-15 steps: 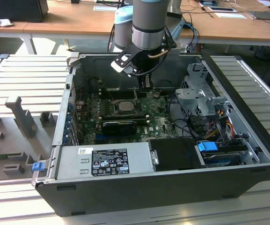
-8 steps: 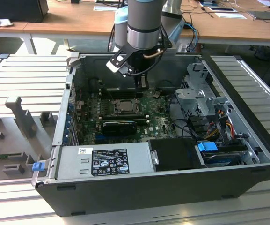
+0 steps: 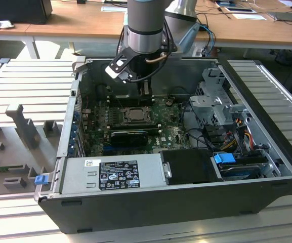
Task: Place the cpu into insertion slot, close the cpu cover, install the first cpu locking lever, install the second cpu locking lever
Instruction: 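Close the cpu cover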
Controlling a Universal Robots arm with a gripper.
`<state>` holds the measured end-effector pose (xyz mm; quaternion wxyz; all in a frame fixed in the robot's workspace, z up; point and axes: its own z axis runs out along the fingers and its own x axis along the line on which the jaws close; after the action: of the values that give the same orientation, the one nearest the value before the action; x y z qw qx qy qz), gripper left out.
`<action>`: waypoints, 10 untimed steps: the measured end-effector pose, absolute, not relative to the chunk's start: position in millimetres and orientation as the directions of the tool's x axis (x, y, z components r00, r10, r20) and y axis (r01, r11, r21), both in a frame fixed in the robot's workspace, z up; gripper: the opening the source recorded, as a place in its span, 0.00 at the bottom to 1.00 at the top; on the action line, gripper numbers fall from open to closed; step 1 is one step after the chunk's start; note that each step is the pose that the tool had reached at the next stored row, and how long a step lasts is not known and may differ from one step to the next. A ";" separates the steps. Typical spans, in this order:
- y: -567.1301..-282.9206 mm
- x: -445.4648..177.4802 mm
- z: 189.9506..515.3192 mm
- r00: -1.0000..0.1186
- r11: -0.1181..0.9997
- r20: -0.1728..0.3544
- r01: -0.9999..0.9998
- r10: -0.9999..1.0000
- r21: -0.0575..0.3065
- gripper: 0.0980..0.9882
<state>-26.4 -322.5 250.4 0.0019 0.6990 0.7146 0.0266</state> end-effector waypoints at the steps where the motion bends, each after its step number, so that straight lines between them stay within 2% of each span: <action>1: -322.5 -31.6 249.7 -0.023 0.022 0.034 0.999 0.999 0.041 0.01; 10: -322.5 -41.0 240.1 -0.031 0.030 0.035 0.999 0.999 0.041 0.01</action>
<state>-41.0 -322.5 240.1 0.0018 0.6961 0.7175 0.0267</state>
